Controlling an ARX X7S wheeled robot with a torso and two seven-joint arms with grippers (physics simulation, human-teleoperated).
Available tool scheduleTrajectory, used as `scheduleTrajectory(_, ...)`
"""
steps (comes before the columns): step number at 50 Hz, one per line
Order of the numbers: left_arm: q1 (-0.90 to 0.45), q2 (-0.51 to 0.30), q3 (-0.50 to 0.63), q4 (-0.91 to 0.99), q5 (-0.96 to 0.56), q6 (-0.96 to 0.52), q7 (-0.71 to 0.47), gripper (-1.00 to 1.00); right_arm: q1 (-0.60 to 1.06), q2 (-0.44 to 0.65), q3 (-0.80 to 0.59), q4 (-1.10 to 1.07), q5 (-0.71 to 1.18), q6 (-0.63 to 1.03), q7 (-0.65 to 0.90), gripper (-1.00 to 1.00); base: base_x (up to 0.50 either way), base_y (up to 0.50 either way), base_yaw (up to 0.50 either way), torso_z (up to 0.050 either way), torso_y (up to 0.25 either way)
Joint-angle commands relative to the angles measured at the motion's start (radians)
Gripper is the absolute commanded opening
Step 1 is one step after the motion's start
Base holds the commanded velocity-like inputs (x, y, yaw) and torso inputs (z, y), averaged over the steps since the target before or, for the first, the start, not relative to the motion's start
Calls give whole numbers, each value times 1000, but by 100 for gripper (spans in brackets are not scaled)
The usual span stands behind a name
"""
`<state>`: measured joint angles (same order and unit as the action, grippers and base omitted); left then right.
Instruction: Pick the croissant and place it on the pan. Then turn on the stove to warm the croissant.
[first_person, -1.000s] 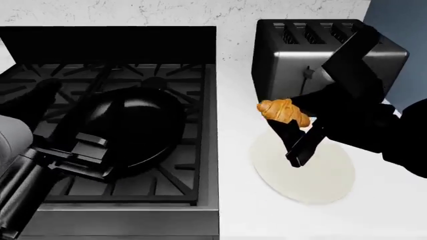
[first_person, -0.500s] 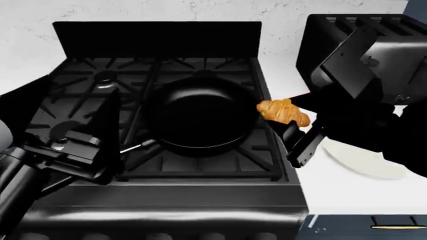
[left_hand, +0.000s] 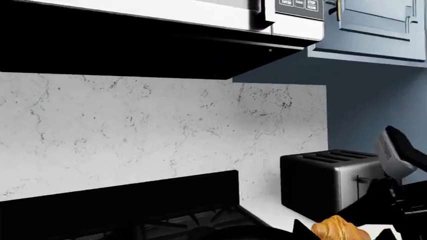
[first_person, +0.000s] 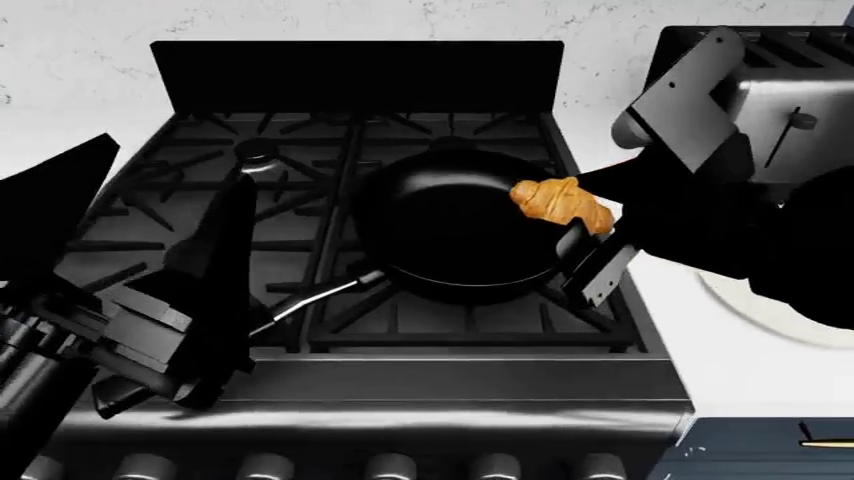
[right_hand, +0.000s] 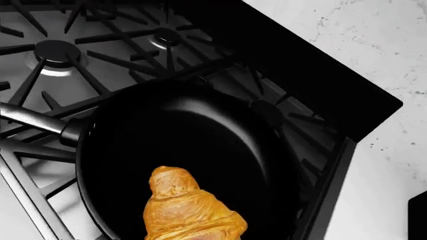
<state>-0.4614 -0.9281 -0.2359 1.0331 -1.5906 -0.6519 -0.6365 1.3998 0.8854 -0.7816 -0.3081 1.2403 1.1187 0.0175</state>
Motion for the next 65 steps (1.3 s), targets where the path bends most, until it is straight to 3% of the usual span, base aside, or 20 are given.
scheduleTrajectory(1, 37, 75, -21, -5, 89, -44, 95, 100, 22, -19, -15, 24, -46, 11, 19, -100, 0, 0, 0, 0, 0)
scheduleTrajectory(9, 72, 65, -39, 12, 102, -19, 119, 100, 65, -81, -16, 103, -13, 45, 6, -100, 0, 0, 0, 0, 0)
scheduleTrajectory(38, 230, 141, -63, -49, 256, 34, 297, 100, 186, -440, -275, 661, -368, -153, -319, -100, 0, 0, 0, 0, 0)
scheduleTrajectory(65, 264, 103, -111, -29, 208, 60, 272, 100, 134, -551, -333, 826, -429, -236, -369, -100, 0, 0, 0, 0, 0)
